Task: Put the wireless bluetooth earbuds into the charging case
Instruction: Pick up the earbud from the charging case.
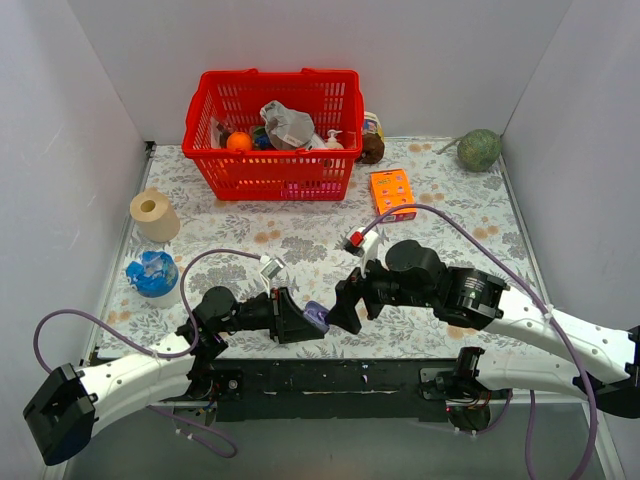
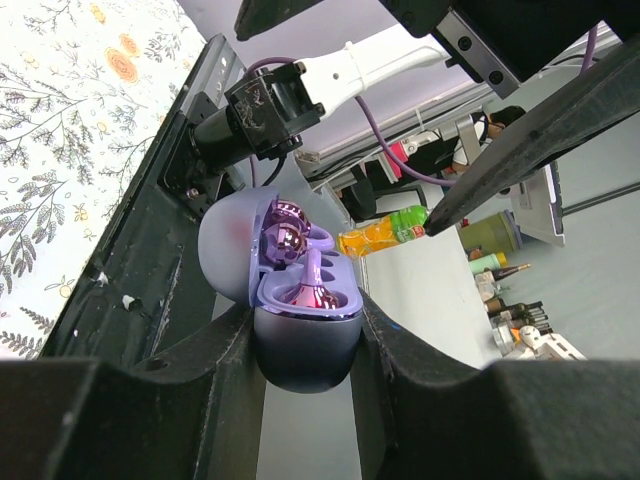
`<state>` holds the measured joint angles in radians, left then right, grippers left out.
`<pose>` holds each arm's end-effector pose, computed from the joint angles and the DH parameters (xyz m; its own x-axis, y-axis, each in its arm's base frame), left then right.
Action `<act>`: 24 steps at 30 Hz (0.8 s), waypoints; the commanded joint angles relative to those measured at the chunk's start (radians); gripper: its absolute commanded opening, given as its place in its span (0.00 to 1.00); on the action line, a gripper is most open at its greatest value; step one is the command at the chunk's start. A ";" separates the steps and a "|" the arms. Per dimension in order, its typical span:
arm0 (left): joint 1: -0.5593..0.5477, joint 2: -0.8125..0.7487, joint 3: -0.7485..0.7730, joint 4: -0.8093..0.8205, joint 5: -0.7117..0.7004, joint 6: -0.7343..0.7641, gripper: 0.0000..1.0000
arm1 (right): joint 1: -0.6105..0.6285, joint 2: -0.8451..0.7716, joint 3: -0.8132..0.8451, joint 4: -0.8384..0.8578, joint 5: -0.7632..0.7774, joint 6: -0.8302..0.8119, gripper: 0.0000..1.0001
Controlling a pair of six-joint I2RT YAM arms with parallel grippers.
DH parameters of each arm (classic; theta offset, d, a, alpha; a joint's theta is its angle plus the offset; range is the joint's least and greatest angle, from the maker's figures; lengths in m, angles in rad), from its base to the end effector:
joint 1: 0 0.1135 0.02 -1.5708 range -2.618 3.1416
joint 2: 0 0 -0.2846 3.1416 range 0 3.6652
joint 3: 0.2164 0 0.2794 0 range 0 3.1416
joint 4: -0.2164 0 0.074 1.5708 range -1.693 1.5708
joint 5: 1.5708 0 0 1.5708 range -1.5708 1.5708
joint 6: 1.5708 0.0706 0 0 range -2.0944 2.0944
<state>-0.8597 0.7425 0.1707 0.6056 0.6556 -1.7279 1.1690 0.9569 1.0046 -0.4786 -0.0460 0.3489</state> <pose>0.0993 -0.1812 0.2131 -0.9894 -0.0510 0.1360 -0.1344 -0.0340 -0.9903 0.0976 0.2379 0.3587 -0.4734 -0.2408 -0.8473 -0.8235 0.4624 0.3287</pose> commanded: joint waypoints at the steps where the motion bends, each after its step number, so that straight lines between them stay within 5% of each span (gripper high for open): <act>1: -0.002 -0.025 -0.007 0.022 0.015 0.016 0.00 | -0.002 0.012 -0.007 0.047 -0.018 0.022 0.98; 24: -0.002 -0.100 -0.030 0.022 0.044 0.031 0.00 | -0.002 0.071 -0.003 0.044 0.015 0.064 0.97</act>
<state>-0.8597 0.6662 0.1474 0.6201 0.6827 -1.7164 1.1690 1.0237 0.9852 -0.4606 -0.0532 0.3985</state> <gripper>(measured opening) 0.314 0.973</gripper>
